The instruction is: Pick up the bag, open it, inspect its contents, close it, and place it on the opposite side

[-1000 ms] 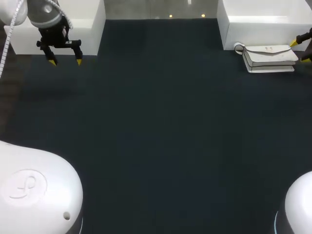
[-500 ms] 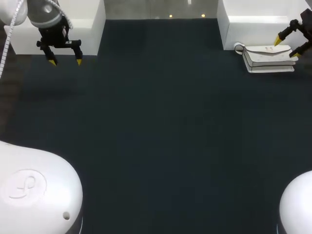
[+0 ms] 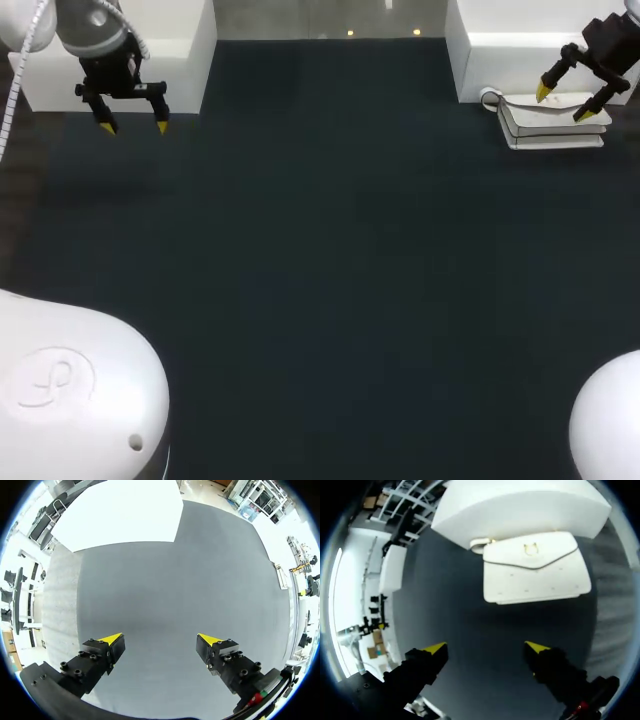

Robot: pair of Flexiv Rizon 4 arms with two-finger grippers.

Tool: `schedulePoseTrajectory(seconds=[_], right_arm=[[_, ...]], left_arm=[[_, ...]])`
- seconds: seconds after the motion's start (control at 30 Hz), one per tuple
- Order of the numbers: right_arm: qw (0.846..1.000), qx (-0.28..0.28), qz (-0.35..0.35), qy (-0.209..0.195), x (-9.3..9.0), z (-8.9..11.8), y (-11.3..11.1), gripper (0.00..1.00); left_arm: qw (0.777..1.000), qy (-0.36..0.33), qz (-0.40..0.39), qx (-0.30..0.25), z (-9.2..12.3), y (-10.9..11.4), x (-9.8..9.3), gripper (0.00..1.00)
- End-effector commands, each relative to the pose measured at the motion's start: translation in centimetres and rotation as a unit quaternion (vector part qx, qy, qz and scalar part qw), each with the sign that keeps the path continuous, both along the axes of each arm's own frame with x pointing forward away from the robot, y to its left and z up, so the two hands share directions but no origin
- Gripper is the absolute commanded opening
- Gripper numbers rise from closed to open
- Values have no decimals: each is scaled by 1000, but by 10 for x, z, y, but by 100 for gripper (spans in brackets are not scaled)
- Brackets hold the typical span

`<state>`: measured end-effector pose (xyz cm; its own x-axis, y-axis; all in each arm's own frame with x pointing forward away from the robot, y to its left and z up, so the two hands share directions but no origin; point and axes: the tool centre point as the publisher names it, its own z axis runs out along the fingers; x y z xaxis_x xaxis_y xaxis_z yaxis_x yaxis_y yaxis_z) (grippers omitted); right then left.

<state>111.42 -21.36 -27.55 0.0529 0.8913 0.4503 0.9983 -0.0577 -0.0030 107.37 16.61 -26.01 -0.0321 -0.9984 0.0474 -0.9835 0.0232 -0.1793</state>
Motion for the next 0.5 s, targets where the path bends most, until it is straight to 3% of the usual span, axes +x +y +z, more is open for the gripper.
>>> schedulePoseTrajectory(seconds=[0.03, 0.5], right_arm=[[990, -131, -25, -45, -12, 1, 13, 100], [989, -141, -23, -36, -17, -2, 34, 100]], left_arm=[[1000, -1, 0, 1, 0, 0, -1, 100], [1000, -1, 0, 1, 0, 0, -1, 100]])
